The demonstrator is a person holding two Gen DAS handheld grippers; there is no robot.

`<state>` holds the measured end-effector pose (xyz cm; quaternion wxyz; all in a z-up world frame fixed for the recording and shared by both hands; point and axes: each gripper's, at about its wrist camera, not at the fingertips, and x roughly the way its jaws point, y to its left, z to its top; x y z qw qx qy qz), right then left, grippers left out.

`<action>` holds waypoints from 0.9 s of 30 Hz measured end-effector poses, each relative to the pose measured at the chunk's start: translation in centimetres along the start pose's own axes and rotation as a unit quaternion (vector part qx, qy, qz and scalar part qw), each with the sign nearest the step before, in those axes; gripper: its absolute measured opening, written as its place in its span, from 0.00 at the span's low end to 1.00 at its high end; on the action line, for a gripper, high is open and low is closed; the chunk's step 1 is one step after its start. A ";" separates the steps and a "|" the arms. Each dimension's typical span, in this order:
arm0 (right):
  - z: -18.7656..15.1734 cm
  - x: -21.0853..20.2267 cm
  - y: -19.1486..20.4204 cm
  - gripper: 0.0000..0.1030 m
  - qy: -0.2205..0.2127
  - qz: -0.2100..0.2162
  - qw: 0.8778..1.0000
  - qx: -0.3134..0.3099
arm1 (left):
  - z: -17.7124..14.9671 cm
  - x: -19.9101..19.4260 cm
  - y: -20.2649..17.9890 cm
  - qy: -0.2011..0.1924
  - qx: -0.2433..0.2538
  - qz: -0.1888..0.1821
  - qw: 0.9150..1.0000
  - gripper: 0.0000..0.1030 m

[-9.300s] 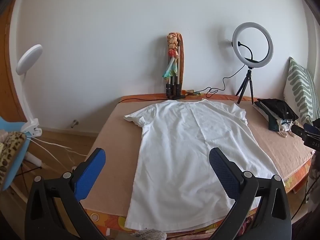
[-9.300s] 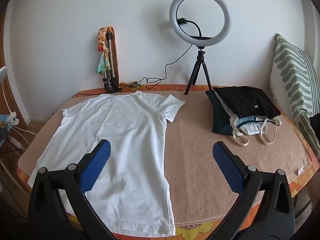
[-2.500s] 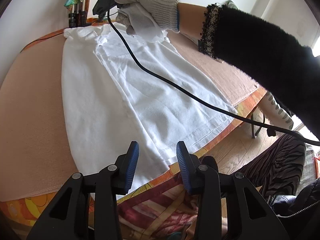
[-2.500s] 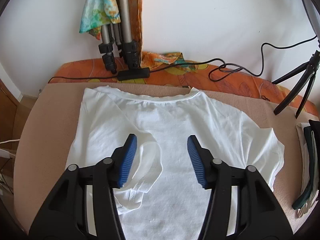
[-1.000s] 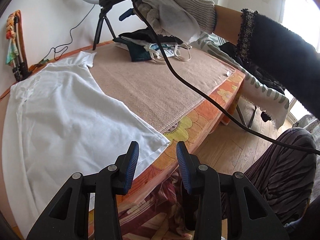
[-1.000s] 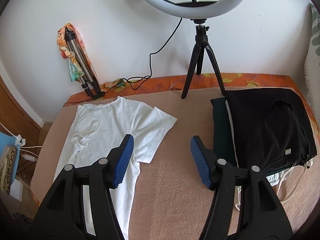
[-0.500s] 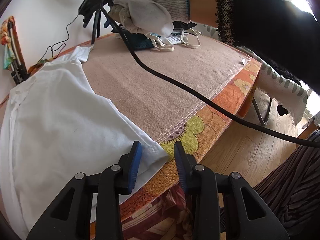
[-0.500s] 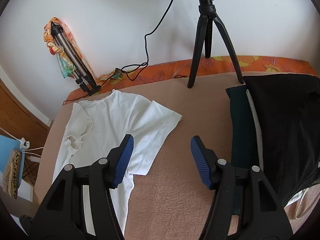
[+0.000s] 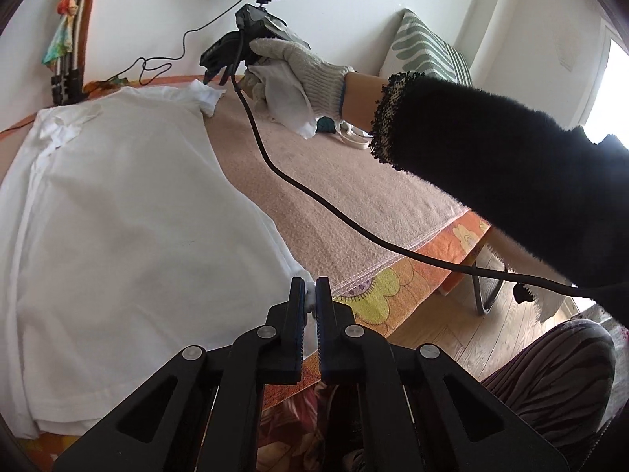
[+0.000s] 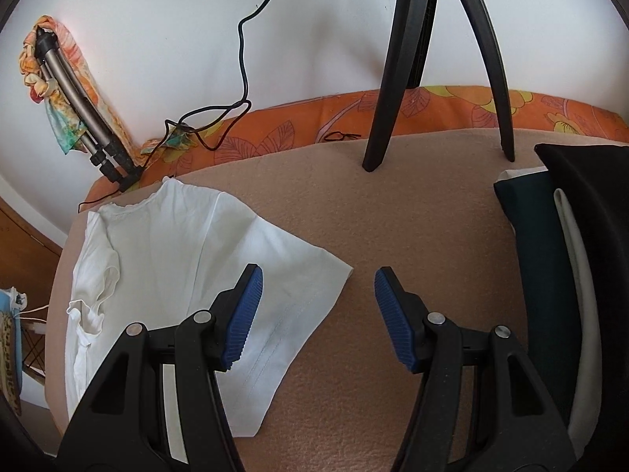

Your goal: Fold small clothes

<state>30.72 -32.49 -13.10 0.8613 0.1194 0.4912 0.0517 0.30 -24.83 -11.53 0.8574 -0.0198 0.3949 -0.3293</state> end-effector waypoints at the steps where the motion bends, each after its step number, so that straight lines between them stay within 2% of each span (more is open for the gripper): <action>1: 0.0 0.4 0.2 0.61 0.002 0.001 1.000 -0.002 | 0.0 0.1 0.0 0.002 -0.001 -0.001 1.000 0.04; 5: 0.0 1.8 1.4 0.58 0.007 -0.014 1.000 -0.024 | 0.2 0.3 0.2 0.003 -0.009 -0.008 1.000 0.04; 7: -0.1 2.1 2.0 0.44 0.006 -0.014 0.999 -0.031 | 0.1 0.3 0.3 0.001 -0.010 -0.011 1.000 0.04; 9: -0.1 2.4 2.4 0.18 0.007 -0.021 0.999 -0.035 | 0.2 0.3 0.3 -0.001 -0.009 -0.016 1.000 0.04; 11: 0.1 2.3 2.2 0.08 0.010 -0.021 0.999 -0.025 | 0.1 0.2 0.4 -0.004 -0.011 -0.017 1.000 0.04; 13: 0.4 1.6 2.2 0.07 0.002 -0.008 1.000 -0.017 | -0.3 -0.2 0.8 -0.008 -0.022 -0.021 1.000 0.04; 18: 1.8 -1.0 4.4 0.06 -0.023 -0.035 0.999 -0.033 | -0.9 -1.7 1.9 -0.029 -0.036 -0.018 0.999 0.04; 27: 3.2 -3.3 13.1 0.06 -0.034 -0.112 0.986 -0.119 | -2.4 -4.8 3.4 -0.055 -0.062 -0.004 0.997 0.04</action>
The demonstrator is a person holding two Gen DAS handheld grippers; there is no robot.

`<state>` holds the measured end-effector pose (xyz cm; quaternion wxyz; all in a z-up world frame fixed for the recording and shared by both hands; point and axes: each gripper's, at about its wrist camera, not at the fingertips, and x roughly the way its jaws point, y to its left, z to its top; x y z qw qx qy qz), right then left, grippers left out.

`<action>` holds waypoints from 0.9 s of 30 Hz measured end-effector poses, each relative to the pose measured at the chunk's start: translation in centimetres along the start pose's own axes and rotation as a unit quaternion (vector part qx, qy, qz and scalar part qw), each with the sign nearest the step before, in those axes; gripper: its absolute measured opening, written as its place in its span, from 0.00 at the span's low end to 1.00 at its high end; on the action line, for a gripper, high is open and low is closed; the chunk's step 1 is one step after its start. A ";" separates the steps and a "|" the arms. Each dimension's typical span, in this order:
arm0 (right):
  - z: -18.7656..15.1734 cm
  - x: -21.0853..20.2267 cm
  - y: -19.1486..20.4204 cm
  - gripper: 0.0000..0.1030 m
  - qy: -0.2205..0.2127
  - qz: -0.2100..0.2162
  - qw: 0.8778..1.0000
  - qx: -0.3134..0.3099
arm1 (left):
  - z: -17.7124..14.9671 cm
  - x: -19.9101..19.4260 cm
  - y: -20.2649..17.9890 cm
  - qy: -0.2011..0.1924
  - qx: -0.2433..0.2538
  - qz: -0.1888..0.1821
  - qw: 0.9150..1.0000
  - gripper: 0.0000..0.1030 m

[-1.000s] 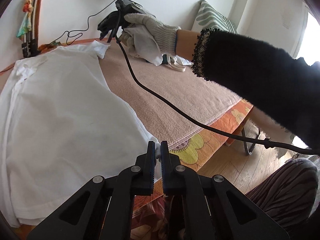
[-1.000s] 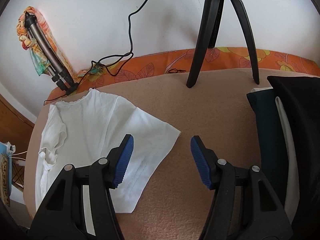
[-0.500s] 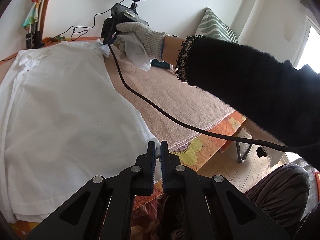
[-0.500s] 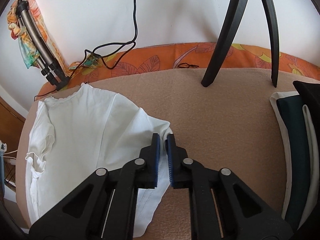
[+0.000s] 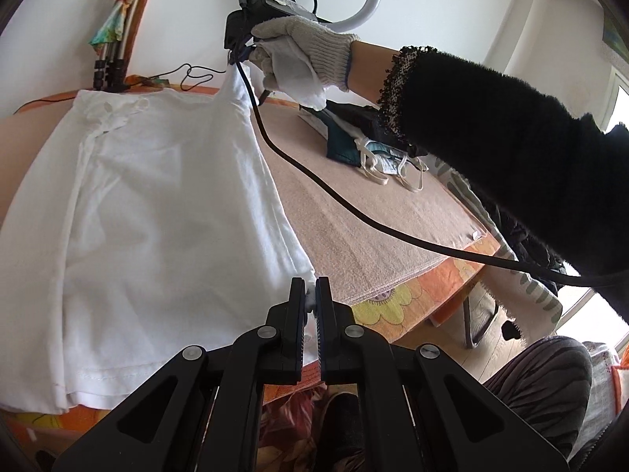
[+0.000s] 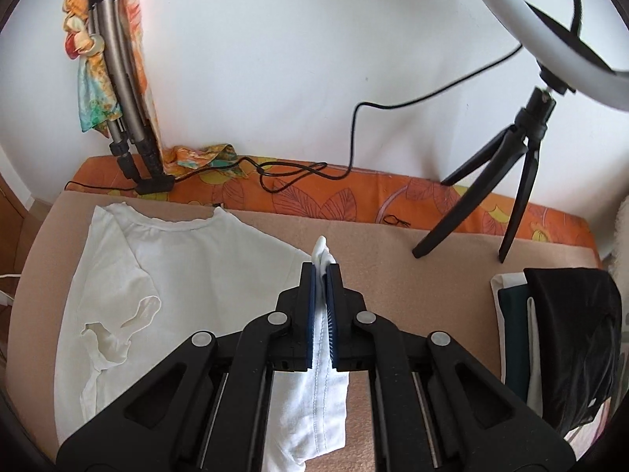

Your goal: Fold small clothes

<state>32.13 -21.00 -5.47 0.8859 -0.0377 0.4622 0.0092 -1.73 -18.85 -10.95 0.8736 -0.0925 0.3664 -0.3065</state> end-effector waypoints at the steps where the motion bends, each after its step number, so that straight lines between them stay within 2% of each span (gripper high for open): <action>1: 0.3 -0.3 1.0 0.06 -0.002 -0.004 1.000 -0.008 | 0.0 -0.2 0.4 -0.001 -0.005 0.003 1.000 0.04; 9: 1.9 -0.9 10.1 0.06 -0.010 -0.046 0.995 -0.088 | -1.1 -2.6 3.5 -0.012 -0.040 0.034 0.999 0.04; 16: 1.4 1.3 16.3 0.06 0.003 -0.050 0.990 -0.135 | -1.8 -3.2 6.0 -0.011 -0.067 0.051 0.996 0.04; 22: 1.3 3.4 19.2 0.06 0.011 -0.064 0.986 -0.155 | -2.2 -3.8 7.4 -0.014 -0.079 0.059 0.995 0.04; 27: 1.2 4.9 19.6 0.06 0.023 -0.074 0.986 -0.146 | -2.6 -4.2 8.4 -0.016 -0.096 0.066 0.993 0.04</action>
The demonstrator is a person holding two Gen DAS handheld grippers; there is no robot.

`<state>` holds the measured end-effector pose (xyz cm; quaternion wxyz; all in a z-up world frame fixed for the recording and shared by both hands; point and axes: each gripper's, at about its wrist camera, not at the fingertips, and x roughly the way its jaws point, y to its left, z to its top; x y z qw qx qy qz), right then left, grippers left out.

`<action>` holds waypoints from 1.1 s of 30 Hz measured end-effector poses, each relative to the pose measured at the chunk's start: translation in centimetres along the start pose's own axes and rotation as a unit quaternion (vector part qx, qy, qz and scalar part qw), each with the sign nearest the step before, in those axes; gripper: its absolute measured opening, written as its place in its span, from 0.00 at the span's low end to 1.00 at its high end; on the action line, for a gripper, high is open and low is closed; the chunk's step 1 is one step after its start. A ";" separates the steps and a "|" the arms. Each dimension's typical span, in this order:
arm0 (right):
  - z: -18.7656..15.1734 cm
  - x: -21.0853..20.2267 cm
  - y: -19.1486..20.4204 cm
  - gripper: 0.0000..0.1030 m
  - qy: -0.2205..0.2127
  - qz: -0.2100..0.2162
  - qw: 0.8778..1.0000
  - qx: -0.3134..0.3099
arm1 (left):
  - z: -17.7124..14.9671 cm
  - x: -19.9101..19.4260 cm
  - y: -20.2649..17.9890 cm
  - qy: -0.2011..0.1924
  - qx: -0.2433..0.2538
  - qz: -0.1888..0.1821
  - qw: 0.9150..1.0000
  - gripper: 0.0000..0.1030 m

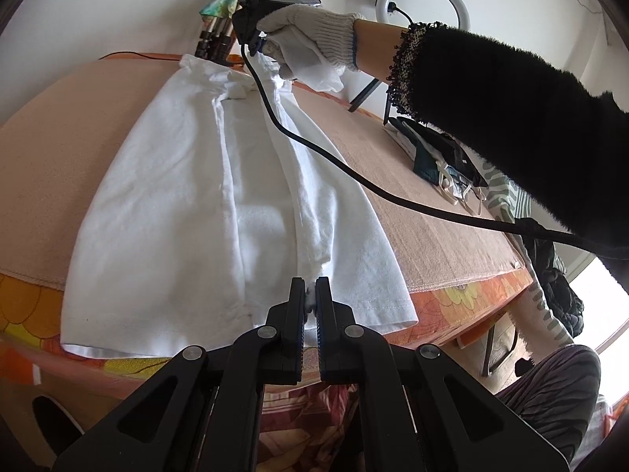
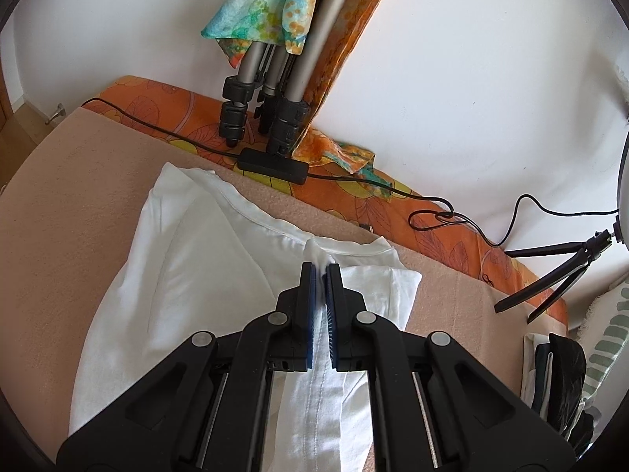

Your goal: Fold small clothes

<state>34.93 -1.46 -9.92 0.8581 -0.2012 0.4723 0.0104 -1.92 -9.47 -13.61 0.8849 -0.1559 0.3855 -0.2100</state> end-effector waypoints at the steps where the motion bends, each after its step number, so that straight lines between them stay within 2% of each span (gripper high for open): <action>1: 0.0 0.2 -0.1 0.06 0.001 0.004 1.000 0.004 | 0.0 0.0 0.1 0.001 -0.001 0.002 1.000 0.04; 4: 0.1 0.7 -1.1 0.06 0.006 0.015 0.999 0.028 | 0.1 -0.5 0.2 -0.007 -0.001 0.009 1.000 0.04; 5: 0.1 0.5 -1.7 0.12 0.007 0.040 0.998 0.037 | 0.1 -0.7 0.2 -0.007 0.001 0.011 1.000 0.04; 6: 0.1 0.1 -2.4 0.32 0.006 0.057 0.997 0.048 | 0.0 -0.8 0.1 -0.010 0.003 0.015 1.000 0.04; 7: -0.1 -0.6 -3.1 0.45 -0.003 0.064 0.996 0.057 | 0.0 -1.0 0.2 -0.012 0.002 0.013 1.000 0.04; 8: -0.3 -1.6 -3.8 0.63 -0.017 0.067 0.996 0.060 | 0.0 -1.0 0.1 -0.009 0.003 0.015 1.000 0.04; 9: -0.7 -2.6 -4.6 0.64 -0.032 0.070 0.995 0.061 | -0.1 -1.0 0.0 -0.006 0.006 0.019 1.000 0.03; 12: -2.4 -4.7 -6.1 0.64 -0.034 0.104 0.992 0.058 | -0.2 -0.9 0.0 -0.003 0.007 0.023 1.000 0.04; 14: -4.0 -5.2 -5.9 0.63 -0.013 0.122 0.992 0.039 | -0.2 -0.8 0.0 0.003 0.003 0.018 1.000 0.06; 15: -4.7 -5.2 -5.5 0.58 0.002 0.131 0.991 0.027 | -0.1 -0.7 0.0 0.007 0.002 0.020 1.000 0.08; 17: -6.1 -4.7 -4.3 0.54 0.033 0.150 0.988 0.003 | -0.2 -0.7 0.0 0.008 0.000 0.020 1.000 0.08; 21: -8.5 -3.2 -2.1 0.53 0.077 0.131 0.988 -0.027 | -0.2 -0.6 -0.1 0.010 0.004 0.018 1.000 0.08; 22: -8.9 -3.0 -1.8 0.50 0.083 0.132 0.987 -0.030 | -0.2 -0.4 -0.2 0.014 0.004 0.015 1.000 0.08; 24: -9.4 -2.3 -1.4 0.24 0.096 0.128 0.987 -0.031 | -0.2 -0.1 -0.2 0.019 0.006 0.014 1.000 0.08; 26: -9.6 -1.7 -1.2 0.10 0.103 0.123 0.987 -0.023 | -0.4 0.0 -0.3 0.020 0.009 0.009 1.000 0.08; 28: -9.5 -1.7 -1.6 0.08 0.100 0.131 0.986 -0.010 | -0.5 -0.1 -0.3 0.019 0.012 0.009 1.000 0.04; 33: -8.9 -1.6 -2.7 0.07 0.101 0.177 0.978 0.040 | -0.6 -0.5 -0.1 0.010 0.005 0.008 1.000 0.03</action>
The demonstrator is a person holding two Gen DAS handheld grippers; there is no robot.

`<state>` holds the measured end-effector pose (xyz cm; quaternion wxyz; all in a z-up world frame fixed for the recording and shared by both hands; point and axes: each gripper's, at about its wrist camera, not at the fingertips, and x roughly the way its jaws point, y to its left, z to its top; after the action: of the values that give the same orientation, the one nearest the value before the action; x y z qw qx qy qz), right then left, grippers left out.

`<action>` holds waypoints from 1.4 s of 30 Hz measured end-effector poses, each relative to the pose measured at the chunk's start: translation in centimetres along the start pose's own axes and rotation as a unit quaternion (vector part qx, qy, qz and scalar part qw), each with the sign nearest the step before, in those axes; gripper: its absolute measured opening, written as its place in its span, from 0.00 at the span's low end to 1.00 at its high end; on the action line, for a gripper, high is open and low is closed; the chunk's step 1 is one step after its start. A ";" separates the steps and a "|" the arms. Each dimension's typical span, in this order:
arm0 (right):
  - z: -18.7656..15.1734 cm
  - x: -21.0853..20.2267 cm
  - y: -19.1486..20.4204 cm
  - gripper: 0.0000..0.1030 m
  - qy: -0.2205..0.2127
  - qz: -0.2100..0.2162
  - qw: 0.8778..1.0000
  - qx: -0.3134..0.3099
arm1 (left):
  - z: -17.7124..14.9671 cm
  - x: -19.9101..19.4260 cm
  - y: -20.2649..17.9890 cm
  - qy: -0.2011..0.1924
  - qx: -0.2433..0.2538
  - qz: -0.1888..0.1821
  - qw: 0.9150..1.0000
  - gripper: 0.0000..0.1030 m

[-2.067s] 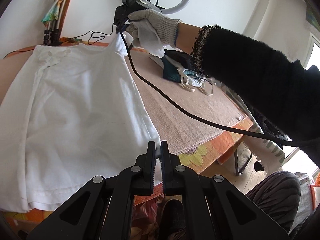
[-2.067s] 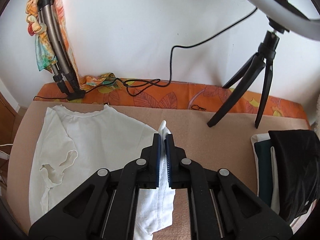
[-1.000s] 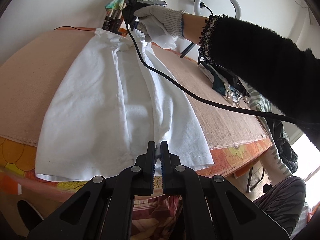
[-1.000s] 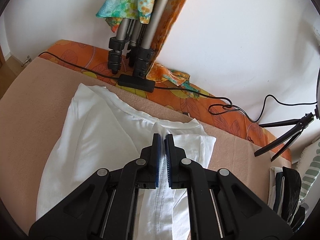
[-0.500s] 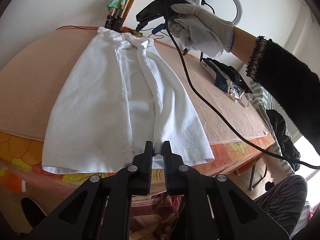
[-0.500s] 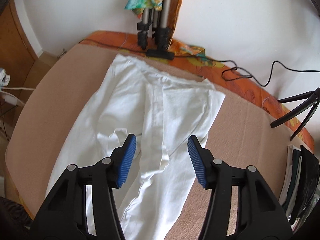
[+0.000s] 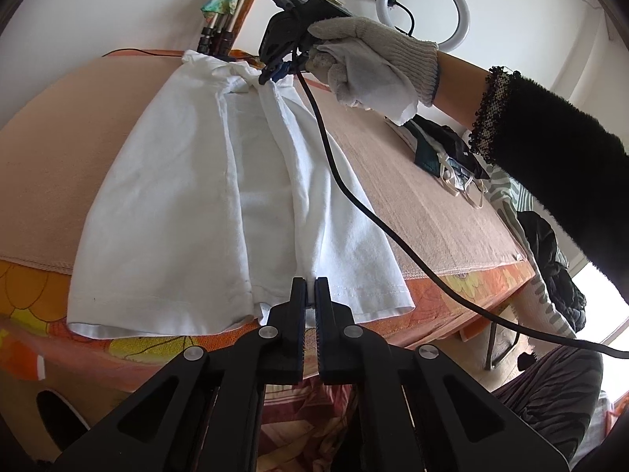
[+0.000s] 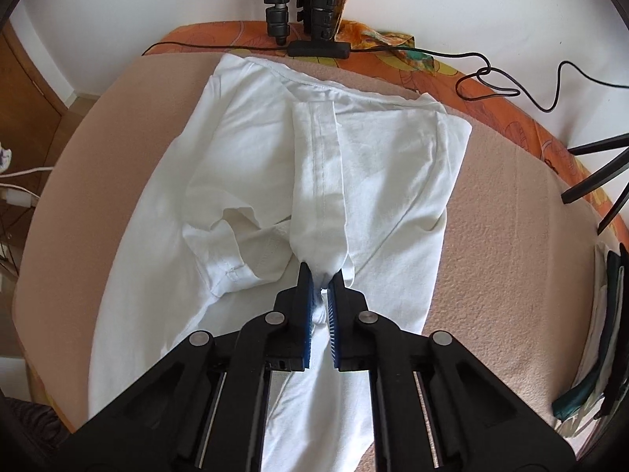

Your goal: Fold small clothes

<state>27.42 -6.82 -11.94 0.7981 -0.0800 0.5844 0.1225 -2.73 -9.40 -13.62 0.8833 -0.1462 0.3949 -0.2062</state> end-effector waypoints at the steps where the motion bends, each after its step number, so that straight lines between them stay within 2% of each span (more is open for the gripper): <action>1: 0.2 0.1 0.0 0.07 -0.002 0.008 1.000 0.007 | 0.0 -0.1 0.1 -0.002 -0.002 0.004 1.000 0.03; 5: 0.6 0.4 0.1 0.08 -0.008 0.044 0.999 0.024 | 0.2 -0.8 0.8 0.000 -0.015 0.019 1.000 0.04; 7: 0.6 -0.4 0.0 0.11 -0.026 0.053 0.998 0.024 | 0.4 -1.6 1.3 0.002 -0.023 0.019 1.000 0.12; 9: 0.3 -1.9 -0.7 0.31 -0.043 0.054 0.997 0.029 | 0.8 -2.7 1.4 -0.003 -0.013 0.023 1.000 0.16; 10: 0.0 -2.7 -1.1 0.31 -0.053 0.050 0.997 0.025 | 1.0 -3.3 1.4 -0.007 -0.003 0.028 1.000 0.16; 12: -1.2 -4.2 -1.8 0.31 -0.058 0.043 0.997 0.015 | 1.6 -4.7 1.7 -0.016 0.013 0.031 0.999 0.16; 14: -3.0 -5.0 -2.0 0.31 -0.050 0.062 0.997 0.016 | 2.4 -6.1 2.0 -0.023 0.026 0.035 0.999 0.16; 17: -6.7 -5.4 -1.1 0.32 -0.030 0.084 0.996 0.004 | 3.6 -7.7 2.6 -0.026 0.054 0.042 0.997 0.18; 20: -11.0 -5.4 0.6 0.31 -0.001 0.106 0.994 -0.007 | 5.4 -7.8 4.3 -0.019 0.054 0.061 0.997 0.18; 24: -15.0 -4.6 2.8 0.31 0.012 0.079 0.996 -0.026 | 8.5 -7.0 6.7 -0.025 0.058 0.093 0.994 0.18; 26: -15.7 -4.1 3.4 0.29 0.011 0.059 0.998 -0.029 | 9.7 -6.7 7.5 -0.033 0.058 0.104 0.992 0.18; 28: -15.9 -4.2 3.5 0.18 0.000 0.040 0.999 -0.027 | 10.2 -6.7 7.9 -0.044 0.056 0.108 0.992 0.18; 29: -16.0 -4.4 3.4 0.06 -0.004 0.043 0.999 -0.025 | 10.3 -6.7 8.0 -0.048 0.055 0.112 0.991 0.18; 31: -15.9 -5.0 3.2 0.05 -0.014 0.062 0.998 -0.014 | 10.2 -6.6 8.2 -0.049 0.052 0.111 0.991 0.18; 33: -16.2 -5.9 3.5 0.04 -0.026 0.136 0.990 -0.016 | 10.1 -6.2 8.3 -0.042 0.052 0.110 0.992 0.18; 34: -16.2 -5.8 3.8 0.04 -0.014 0.154 0.988 -0.023 | 10.0 -5.9 8.3 -0.039 0.055 0.111 0.992 0.18; 37: -17.0 -5.9 5.2 0.06 -0.002 0.137 0.990 -0.035 | 9.6 -5.6 8.4 -0.023 0.051 0.111 0.992 0.18; 38: -17.4 -6.3 5.0 0.06 -0.003 0.150 0.988 -0.029 | 9.4 -5.6 8.6 -0.020 0.049 0.111 0.992 0.18; 39: -17.9 -7.0 4.6 0.07 -0.013 0.158 0.987 -0.020 | 9.3 -5.7 8.6 -0.018 0.048 0.113 0.992 0.18; 41: -19.6 -8.3 4.3 0.09 -0.027 0.134 0.991 -0.009 | 9.0 -5.9 8.7 -0.015 0.047 0.111 0.993 0.18; 42: -20.1 -8.6 3.9 0.11 -0.025 0.136 0.990 -0.003 | 8.9 -5.9 8.8 -0.013 0.046 0.110 0.993 0.18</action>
<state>5.47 -9.37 -9.82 0.7881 0.0008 0.5694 0.2339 2.64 1.92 -7.87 0.9114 -0.0640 0.3871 -0.1242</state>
